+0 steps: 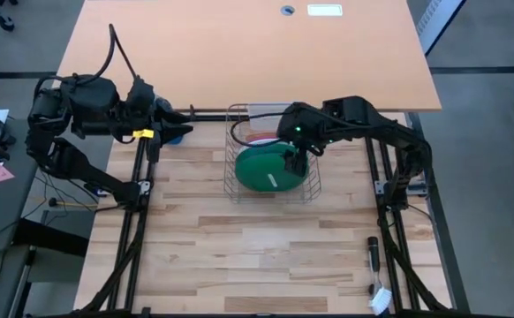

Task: Sort dishes
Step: Return to Home Position

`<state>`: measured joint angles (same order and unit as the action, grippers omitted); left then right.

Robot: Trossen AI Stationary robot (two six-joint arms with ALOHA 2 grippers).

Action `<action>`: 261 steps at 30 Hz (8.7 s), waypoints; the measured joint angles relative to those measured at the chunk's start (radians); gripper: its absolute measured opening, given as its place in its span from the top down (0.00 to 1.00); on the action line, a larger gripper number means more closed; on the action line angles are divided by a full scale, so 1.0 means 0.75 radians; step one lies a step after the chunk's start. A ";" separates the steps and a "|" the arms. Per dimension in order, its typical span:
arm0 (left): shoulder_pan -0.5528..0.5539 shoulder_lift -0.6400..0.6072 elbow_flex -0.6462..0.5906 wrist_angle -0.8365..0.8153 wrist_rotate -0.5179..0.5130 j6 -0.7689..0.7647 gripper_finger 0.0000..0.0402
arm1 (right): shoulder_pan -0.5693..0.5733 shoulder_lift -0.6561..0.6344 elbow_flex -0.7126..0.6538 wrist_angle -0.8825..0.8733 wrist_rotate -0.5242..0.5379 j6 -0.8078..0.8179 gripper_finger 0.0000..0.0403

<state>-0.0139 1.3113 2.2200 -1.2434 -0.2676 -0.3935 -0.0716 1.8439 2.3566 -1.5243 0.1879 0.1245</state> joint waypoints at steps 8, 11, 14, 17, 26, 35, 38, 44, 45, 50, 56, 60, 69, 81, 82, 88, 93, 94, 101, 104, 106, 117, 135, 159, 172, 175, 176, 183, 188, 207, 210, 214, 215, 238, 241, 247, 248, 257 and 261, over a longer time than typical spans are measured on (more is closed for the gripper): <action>0.000 0.041 0.001 -0.012 -0.003 0.011 0.65 | 0.000 -0.001 0.000 -0.018 -0.021 0.071 0.39; 0.000 0.061 0.001 -0.010 -0.014 0.069 0.66 | 0.000 -0.001 -0.001 -0.007 -0.079 0.080 0.45; 0.001 0.087 -0.001 0.001 -0.013 0.131 0.68 | 0.000 -0.001 -0.001 -0.008 -0.129 0.080 0.54; 0.000 0.113 -0.001 0.018 -0.008 0.203 0.73 | 0.000 -0.005 -0.001 -0.020 -0.167 0.056 0.64; 0.000 0.159 0.000 0.056 -0.008 0.235 0.98 | -0.028 -0.058 -0.002 -0.042 -0.222 -0.071 0.89; 0.001 0.190 0.001 0.015 -0.071 0.126 0.95 | -0.135 -0.157 -0.001 0.002 -0.253 -0.224 0.99; 0.001 0.202 0.001 -0.005 -0.073 0.179 0.95 | -0.173 -0.179 -0.001 0.023 -0.282 -0.252 0.99; 0.001 0.235 0.001 0.004 -0.075 0.194 0.95 | -0.221 -0.212 -0.001 0.017 -0.356 -0.363 0.97; 0.001 0.244 0.001 0.007 -0.075 0.193 0.95 | -0.223 -0.214 -0.001 0.018 -0.368 -0.380 0.97; 0.001 0.313 0.001 0.007 -0.085 0.281 0.95 | -0.213 -0.234 -0.001 -0.014 -0.477 -0.430 0.98; 0.022 0.358 -0.002 0.233 -0.155 0.522 0.98 | -0.176 -0.372 -0.002 -0.055 -0.568 -0.344 0.98; 0.059 0.347 0.001 0.439 -0.033 0.605 1.00 | -0.171 -0.494 0.001 -0.028 -0.567 -0.288 0.98; 0.063 0.312 0.001 0.485 0.037 0.666 1.00 | -0.187 -0.713 -0.005 -0.016 -0.508 -0.131 0.98; 0.061 0.300 0.001 0.437 0.188 0.672 1.00 | -0.183 -0.997 -0.355 0.220 -0.493 0.045 0.98; 0.061 0.300 0.001 0.424 0.215 0.680 1.00 | -0.183 -1.027 -0.407 0.280 -0.493 0.060 0.98; 0.061 0.282 -0.057 0.390 0.269 0.704 1.00 | -0.145 -1.205 -0.799 0.582 -0.494 0.154 0.98; 0.083 0.094 -0.425 0.690 0.271 0.683 1.00 | -0.058 -1.317 -1.145 0.820 -0.480 0.241 0.98; 0.088 0.040 -0.525 0.781 0.271 0.672 1.00 | -0.042 -1.337 -1.207 0.875 -0.467 0.256 0.98; 0.089 -0.342 -1.255 1.443 0.227 0.571 1.00 | 0.089 -1.415 -1.540 1.213 -0.459 0.367 0.98; 0.090 -0.484 -1.502 1.629 0.207 0.494 1.00 | 0.177 -1.413 -1.619 1.302 -0.459 0.311 0.98; 0.090 -0.551 -1.640 1.698 0.201 0.434 1.00 | 0.239 -1.405 -1.654 1.322 -0.459 0.243 0.98; 0.095 -0.765 -2.108 1.887 0.163 0.481 1.00 | 0.360 -1.337 -1.884 1.280 -0.446 0.043 1.00; 0.132 -1.031 -2.573 2.221 0.154 0.487 1.00 | 0.210 -1.487 -2.512 2.110 -0.386 0.079 1.00; 0.132 -1.251 -2.941 2.382 0.097 0.342 1.00 | 0.195 -1.483 -3.131 2.797 -0.265 0.262 1.00; 0.132 -1.330 -2.941 2.251 0.092 0.350 1.00 | 0.227 -1.657 -3.132 2.573 -0.279 0.351 1.00; 0.132 -1.399 -2.942 2.185 0.091 0.332 1.00 | 0.227 -1.766 -3.132 2.475 -0.284 0.327 1.00; 0.132 -1.425 -2.942 2.165 0.091 0.332 1.00 | 0.227 -1.807 -3.132 2.436 -0.288 0.316 1.00; 0.132 -1.617 -2.943 2.018 0.071 0.341 1.00 | 0.227 -2.135 -3.133 2.069 -0.301 0.310 1.00; 0.132 -1.715 -2.943 1.927 0.070 0.360 1.00 | 0.214 -2.308 -3.126 2.036 -0.259 0.213 1.00; 0.131 -1.734 -2.944 1.706 0.252 0.232 1.00 | 0.001 -2.391 -3.124 2.045 -0.247 0.052 1.00; 0.131 -1.735 -2.944 1.705 0.253 0.239 1.00 | 0.001 -2.456 -3.124 2.047 -0.248 0.008 1.00; 0.131 -1.735 -2.944 1.706 0.254 0.279 1.00 | -0.001 -2.456 -3.103 2.056 -0.253 0.031 1.00; 0.131 -1.736 -2.944 1.706 0.253 0.299 1.00 | 0.003 -2.457 -3.099 2.071 -0.253 0.063 1.00; 0.132 -1.735 -2.944 1.735 0.114 0.421 1.00 | 0.334 -2.377 -3.110 2.025 -0.110 0.016 1.00; 0.132 -1.735 -2.944 1.737 0.116 0.414 1.00 | 0.310 -2.328 -3.110 2.020 -0.122 -0.027 1.00; 0.132 -1.735 -2.944 1.737 0.117 0.378 1.00 | 0.234 -2.302 -3.110 2.013 -0.161 -0.093 1.00; 0.132 -1.735 -2.944 1.736 0.118 0.367 1.00 | 0.221 -2.318 -3.110 2.013 -0.161 -0.104 1.00; 0.132 -1.735 -2.944 1.748 0.150 0.364 1.00 | 0.077 -2.455 -3.110 2.006 -0.176 -0.133 1.00; 0.132 -1.735 -2.944 1.751 0.150 0.391 1.00 | 0.065 -2.456 -3.111 2.002 -0.221 -0.124 1.00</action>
<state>0.0852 0.0101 0.0120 0.0700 -0.1555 -0.1002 -0.0231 0.0017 0.0235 -0.0231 0.0219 0.0313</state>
